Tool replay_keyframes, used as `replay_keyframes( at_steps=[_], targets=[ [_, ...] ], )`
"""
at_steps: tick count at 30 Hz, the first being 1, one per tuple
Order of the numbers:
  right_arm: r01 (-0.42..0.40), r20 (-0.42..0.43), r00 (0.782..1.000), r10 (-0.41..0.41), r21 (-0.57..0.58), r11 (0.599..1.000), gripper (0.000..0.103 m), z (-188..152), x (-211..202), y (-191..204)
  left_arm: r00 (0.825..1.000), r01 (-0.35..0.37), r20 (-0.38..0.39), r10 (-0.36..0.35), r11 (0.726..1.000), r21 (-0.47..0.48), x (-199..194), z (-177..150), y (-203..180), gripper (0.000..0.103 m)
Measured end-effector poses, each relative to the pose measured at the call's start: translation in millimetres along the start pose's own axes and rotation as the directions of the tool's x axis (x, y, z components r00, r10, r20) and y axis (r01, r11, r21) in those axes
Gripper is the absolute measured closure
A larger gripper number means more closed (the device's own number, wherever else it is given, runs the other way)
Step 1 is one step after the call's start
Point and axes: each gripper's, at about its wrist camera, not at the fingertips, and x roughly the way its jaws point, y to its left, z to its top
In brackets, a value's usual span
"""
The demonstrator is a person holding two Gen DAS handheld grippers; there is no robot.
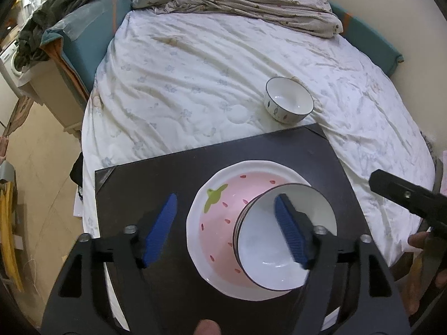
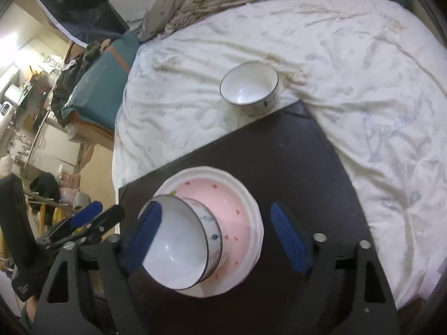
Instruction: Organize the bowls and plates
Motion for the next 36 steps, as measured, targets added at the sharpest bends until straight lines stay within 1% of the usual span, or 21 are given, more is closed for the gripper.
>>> replay_keyframes(
  at_steps=[2, 3, 4, 6, 8, 10, 11, 13, 16, 19, 21, 23, 26, 28, 30, 36],
  targets=[
    [-0.01, 0.017, 1.0, 0.01, -0.003, 1.0, 0.008, 2, -4, 1, 0.999, 0.002, 0.036, -0.002, 1.0, -0.001, -6, 2, 0, 0.0],
    [-0.013, 0.024, 1.0, 0.013, -0.008, 1.0, 0.002, 3, -5, 2, 0.998, 0.01, 0.059, -0.01, 1.0, 0.006, -9, 3, -1, 0.0],
    [-0.017, 0.04, 0.999, 0.018, -0.017, 1.0, 0.0, 4, -8, 3, 0.997, 0.003, 0.073, -0.004, 1.0, 0.016, -12, 5, -3, 0.0],
    [-0.016, 0.056, 0.998, 0.019, -0.047, 0.999, 0.0, 7, -11, 7, 0.996, -0.024, 0.089, 0.021, 0.999, 0.035, -15, 11, -4, 0.0],
    [0.001, 0.07, 0.998, 0.005, -0.074, 0.997, 0.0, 9, -12, 9, 0.996, -0.035, 0.088, 0.032, 0.999, 0.038, -16, 18, -4, 0.0],
    [0.021, 0.1, 0.995, -0.013, -0.083, 0.996, 0.0, 11, -15, 9, 0.997, -0.024, 0.071, 0.021, 0.999, 0.032, -14, 25, -3, 0.0],
    [0.02, 0.105, 0.994, -0.012, -0.08, 0.997, 0.0, 13, -16, 7, 0.998, -0.011, 0.058, 0.01, 1.0, 0.026, -13, 30, -3, 0.0],
    [0.01, 0.103, 0.995, -0.003, -0.063, 0.998, 0.0, 18, -17, 3, 0.999, -0.015, 0.052, 0.014, 0.999, 0.033, -13, 38, -6, 0.0],
    [0.012, 0.11, 0.994, -0.005, -0.059, 0.998, 0.0, 25, -19, -1, 0.996, -0.038, 0.082, 0.03, 0.995, 0.094, -16, 54, -20, 0.0],
    [0.049, 0.16, 0.987, -0.033, -0.092, 0.995, 0.0, 36, -24, 0, 0.994, -0.051, 0.106, 0.039, 0.992, 0.115, -17, 68, -29, 0.0],
    [0.059, 0.169, 0.985, -0.041, -0.1, 0.993, 0.0, 43, -24, -2, 0.994, -0.045, 0.101, 0.034, 0.993, 0.112, -14, 79, -33, 0.0],
    [0.061, 0.162, 0.986, -0.045, -0.093, 0.994, 0.0, 51, -20, -5, 0.995, -0.044, 0.09, 0.035, 0.994, 0.103, -8, 89, -36, 0.0],
    [0.07, 0.148, 0.987, -0.058, -0.074, 0.995, 0.0, 65, -12, -13, 0.993, -0.08, 0.089, 0.071, 0.991, 0.103, 4, 100, -42, 0.0],
    [0.07, 0.142, 0.988, -0.063, -0.049, 0.996, 0.0, 77, -4, -21, 0.994, -0.091, 0.077, 0.082, 0.99, 0.109, 14, 108, -45, 0.0],
    [0.071, 0.142, 0.988, -0.066, -0.027, 0.997, 0.0, 85, 1, -30, 0.994, -0.091, 0.063, 0.085, 0.99, 0.108, 24, 112, -46, 0.0],
    [0.116, 0.127, 0.985, -0.116, 0.01, 0.993, 0.0, 113, 28, -50, 0.996, -0.083, -0.008, 0.084, 0.993, 0.081, 64, 132, -46, 0.0]
  ],
)
